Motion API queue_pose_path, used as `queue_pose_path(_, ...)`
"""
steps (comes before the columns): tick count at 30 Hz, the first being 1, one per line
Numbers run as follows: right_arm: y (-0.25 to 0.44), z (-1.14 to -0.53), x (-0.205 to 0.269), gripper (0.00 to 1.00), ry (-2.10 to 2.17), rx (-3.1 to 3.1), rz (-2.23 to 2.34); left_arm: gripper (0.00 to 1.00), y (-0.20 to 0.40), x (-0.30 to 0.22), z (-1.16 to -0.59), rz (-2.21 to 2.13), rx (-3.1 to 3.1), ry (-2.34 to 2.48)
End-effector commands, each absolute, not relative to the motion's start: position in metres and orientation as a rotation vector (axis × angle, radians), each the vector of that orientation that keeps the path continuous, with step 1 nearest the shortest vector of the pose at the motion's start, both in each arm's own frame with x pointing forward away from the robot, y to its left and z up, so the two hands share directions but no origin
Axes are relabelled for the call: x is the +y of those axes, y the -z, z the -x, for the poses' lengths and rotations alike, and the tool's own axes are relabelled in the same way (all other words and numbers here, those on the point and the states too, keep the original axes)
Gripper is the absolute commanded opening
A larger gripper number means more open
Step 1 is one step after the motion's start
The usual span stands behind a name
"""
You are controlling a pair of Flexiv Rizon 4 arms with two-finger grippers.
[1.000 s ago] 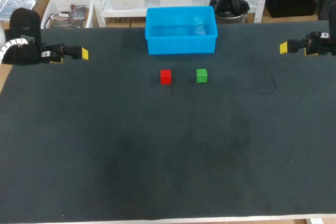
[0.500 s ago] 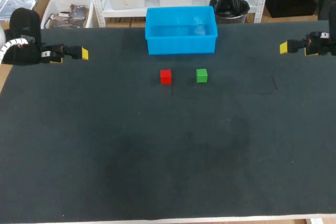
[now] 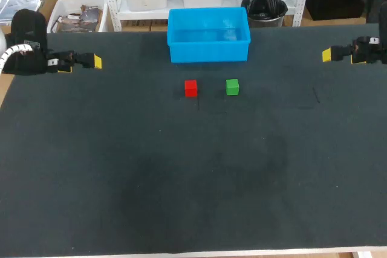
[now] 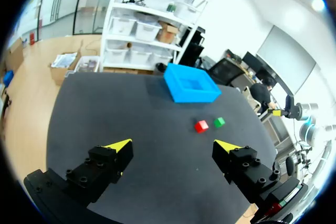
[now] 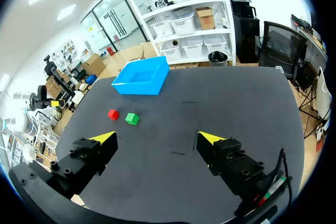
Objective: Use the left arm to pick the red cube and place it into the blue plastic box first, then use the right arm to grasp the green cube and put it into the same blue plastic box after the first action is fully finished.
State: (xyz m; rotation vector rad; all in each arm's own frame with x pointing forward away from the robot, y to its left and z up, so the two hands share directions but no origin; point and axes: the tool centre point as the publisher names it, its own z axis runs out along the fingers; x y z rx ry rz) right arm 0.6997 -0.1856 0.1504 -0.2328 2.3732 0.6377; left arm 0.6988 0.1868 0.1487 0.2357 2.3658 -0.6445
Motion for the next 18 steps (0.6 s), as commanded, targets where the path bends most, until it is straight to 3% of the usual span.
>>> queue_pose_path(1, -0.15, -0.7, -0.186, 1.0, -0.638, 2.373, 0.233, 1.0, -0.15, 0.185, -0.7, -0.234, 2.378, 0.627)
queue_pose_path(18, -0.15, -0.7, -0.186, 1.0, -0.638, 2.373, 0.233, 1.0, -0.151, 0.168, -0.707, -0.209, 2.571, 0.191)
